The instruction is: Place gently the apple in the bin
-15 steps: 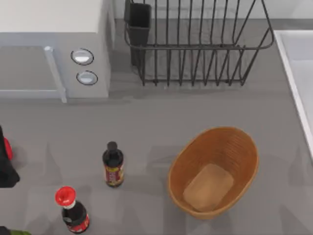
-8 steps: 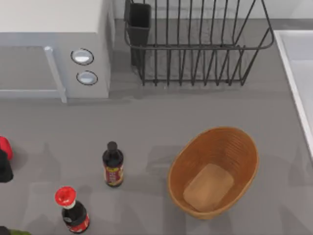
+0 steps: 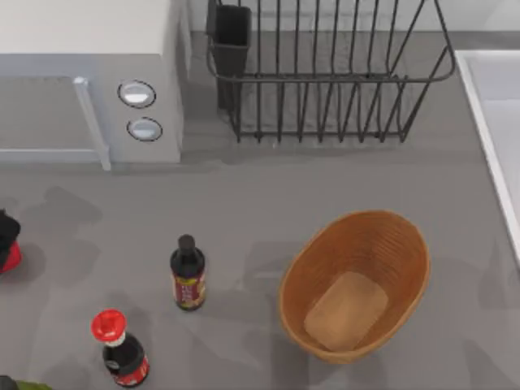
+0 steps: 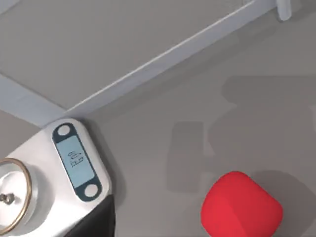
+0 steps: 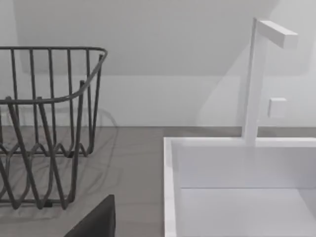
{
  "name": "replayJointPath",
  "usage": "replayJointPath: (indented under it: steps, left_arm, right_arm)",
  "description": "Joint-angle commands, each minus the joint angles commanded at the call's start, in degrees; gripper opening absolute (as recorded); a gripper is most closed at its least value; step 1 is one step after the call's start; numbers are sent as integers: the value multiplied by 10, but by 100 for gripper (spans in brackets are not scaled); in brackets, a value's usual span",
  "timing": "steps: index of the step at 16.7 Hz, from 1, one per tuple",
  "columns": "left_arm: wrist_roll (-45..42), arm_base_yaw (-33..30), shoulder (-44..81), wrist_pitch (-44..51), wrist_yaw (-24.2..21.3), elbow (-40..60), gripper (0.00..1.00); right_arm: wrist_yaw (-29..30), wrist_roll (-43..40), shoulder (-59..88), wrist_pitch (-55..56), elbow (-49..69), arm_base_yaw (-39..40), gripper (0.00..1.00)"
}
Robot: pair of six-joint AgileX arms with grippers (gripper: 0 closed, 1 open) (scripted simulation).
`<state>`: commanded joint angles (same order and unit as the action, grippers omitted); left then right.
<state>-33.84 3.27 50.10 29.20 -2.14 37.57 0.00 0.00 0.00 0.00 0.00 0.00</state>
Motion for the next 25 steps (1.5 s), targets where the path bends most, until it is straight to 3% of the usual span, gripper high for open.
replayJointPath:
  steps: [6, 10, 19, 25]
  left_arm:
    - [-223, 10, 354, 182, 0, 212, 100]
    - [-321, 22, 495, 261, 12, 306, 100]
    - [-352, 28, 537, 286, 20, 336, 100]
    - [-356, 34, 551, 203, 20, 265, 100]
  right_arm:
    - [0, 0, 0, 0, 0, 0, 100]
    - [0, 0, 0, 0, 0, 0, 100]
    - [0, 0, 0, 0, 0, 0, 100]
    - [0, 0, 0, 0, 0, 0, 100]
